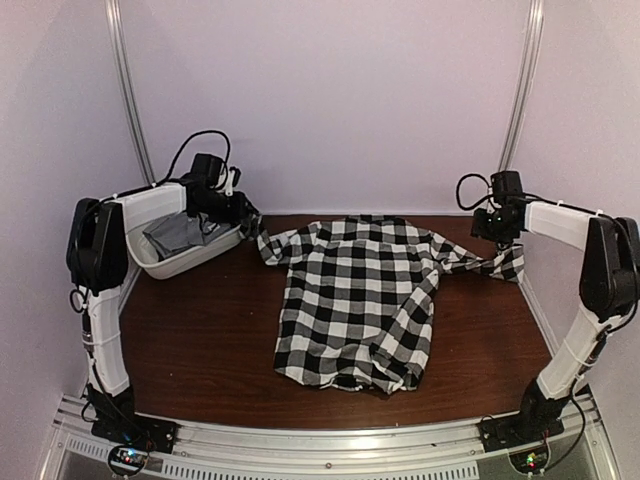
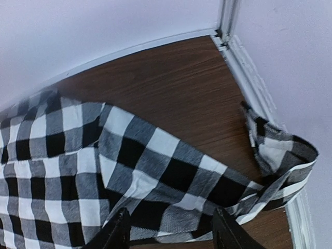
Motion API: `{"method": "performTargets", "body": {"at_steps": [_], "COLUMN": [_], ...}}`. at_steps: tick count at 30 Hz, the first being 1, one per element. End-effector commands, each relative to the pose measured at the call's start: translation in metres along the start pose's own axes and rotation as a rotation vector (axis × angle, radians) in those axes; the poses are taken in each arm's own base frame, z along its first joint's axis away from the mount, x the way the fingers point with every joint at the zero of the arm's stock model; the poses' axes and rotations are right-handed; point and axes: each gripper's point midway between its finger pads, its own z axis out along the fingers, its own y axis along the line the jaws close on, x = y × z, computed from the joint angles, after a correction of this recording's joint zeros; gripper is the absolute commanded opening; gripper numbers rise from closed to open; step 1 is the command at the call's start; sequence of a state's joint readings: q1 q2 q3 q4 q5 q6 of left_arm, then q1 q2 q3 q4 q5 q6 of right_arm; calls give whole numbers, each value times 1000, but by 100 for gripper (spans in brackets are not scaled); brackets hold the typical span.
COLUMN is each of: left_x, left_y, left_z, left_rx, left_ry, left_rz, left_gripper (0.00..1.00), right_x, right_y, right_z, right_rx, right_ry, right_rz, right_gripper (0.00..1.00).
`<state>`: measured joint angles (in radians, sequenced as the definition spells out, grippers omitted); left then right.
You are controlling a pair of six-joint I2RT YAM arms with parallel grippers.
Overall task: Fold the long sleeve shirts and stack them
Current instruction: Flatten out the crumpled shirt at the center of the board.
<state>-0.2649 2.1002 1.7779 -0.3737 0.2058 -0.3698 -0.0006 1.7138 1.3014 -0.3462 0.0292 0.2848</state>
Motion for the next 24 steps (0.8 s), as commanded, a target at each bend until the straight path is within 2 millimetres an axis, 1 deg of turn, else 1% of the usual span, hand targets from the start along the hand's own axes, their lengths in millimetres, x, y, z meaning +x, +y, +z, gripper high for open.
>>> {"method": "performTargets", "body": {"at_steps": [1, 3, 6, 8, 9, 11, 12, 14, 16, 19, 21, 24], "left_x": [25, 37, 52, 60, 65, 73, 75, 81, 85, 87, 89, 89], "left_y": [-34, -40, -43, -44, -45, -51, -53, -53, -51, -48, -49, -52], "left_z": [2, 6, 10, 9, 8, 6, 3, -2, -9, -24, -36, -53], "left_rx": [1, 4, 7, 0, -1, 7, 6, -6, -19, -37, -40, -63], "left_ry": [32, 53, 83, 95, 103, 115, 117, 121, 124, 112, 98, 71], "left_rz": [84, 93, 94, 98, 100, 110, 113, 117, 103, 71, 59, 69], "left_gripper": [7, 10, 13, 17, 19, 23, 26, 35, 46, 58, 67, 75], "right_x": [36, 58, 90, 113, 127, 153, 167, 193, 218, 249, 266, 289], "right_y": [59, 84, 121, 147, 164, 185, 196, 213, 223, 229, 231, 231], "right_z": [-30, -39, -53, -64, -72, -83, -89, -101, -112, -125, -131, -137], "right_rx": [-88, -135, -214, -263, -292, -326, -345, -376, -386, -390, -394, -389], "right_ry": [26, 44, 76, 99, 111, 145, 163, 192, 224, 263, 284, 314], "right_rz": [-114, -150, -197, -241, -279, -329, -357, -405, -442, -487, -504, -527], "right_gripper": [56, 57, 57, 57, 57, 56, 56, 56, 56, 56, 56, 56]}}
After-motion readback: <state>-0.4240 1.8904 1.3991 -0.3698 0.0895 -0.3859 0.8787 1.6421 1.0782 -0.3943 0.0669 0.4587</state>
